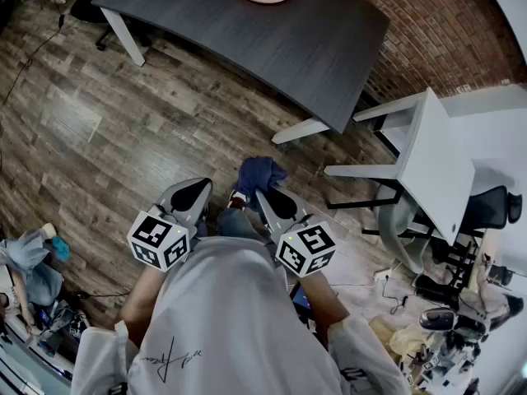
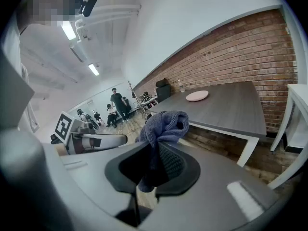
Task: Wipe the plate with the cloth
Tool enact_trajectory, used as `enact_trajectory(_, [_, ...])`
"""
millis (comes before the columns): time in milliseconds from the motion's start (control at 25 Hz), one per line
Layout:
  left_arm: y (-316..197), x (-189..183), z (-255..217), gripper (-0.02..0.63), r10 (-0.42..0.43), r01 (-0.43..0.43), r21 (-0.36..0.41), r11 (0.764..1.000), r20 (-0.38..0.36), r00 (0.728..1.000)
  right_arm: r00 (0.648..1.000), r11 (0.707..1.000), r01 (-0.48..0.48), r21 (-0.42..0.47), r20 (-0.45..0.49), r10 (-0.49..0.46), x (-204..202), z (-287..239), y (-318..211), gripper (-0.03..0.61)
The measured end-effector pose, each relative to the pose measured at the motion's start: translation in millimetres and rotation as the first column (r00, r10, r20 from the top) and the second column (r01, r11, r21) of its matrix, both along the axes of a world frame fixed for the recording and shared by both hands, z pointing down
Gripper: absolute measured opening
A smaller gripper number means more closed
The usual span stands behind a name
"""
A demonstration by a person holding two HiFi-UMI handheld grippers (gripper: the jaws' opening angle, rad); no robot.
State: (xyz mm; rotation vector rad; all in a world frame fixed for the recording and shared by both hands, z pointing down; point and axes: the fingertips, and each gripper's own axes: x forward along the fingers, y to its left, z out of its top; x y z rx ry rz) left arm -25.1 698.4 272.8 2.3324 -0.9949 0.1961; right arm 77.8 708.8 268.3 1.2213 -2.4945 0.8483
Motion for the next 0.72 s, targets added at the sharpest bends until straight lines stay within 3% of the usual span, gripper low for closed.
enact_trajectory(400, [-40,72,-8,0.017,0.012,-0.012,0.006,1.000,0.043,0.999,1.000,0.999,0.027,0.044,-0.002,-0.026,71,-1,-37,0.040])
enact_trajectory(720, [-60,90,-2,0.017,-0.051,0.053,-0.019,0.998,0.089,0.995,0.996,0.996,0.084,0.012,0.014,-0.084,99,11,-62,0.046])
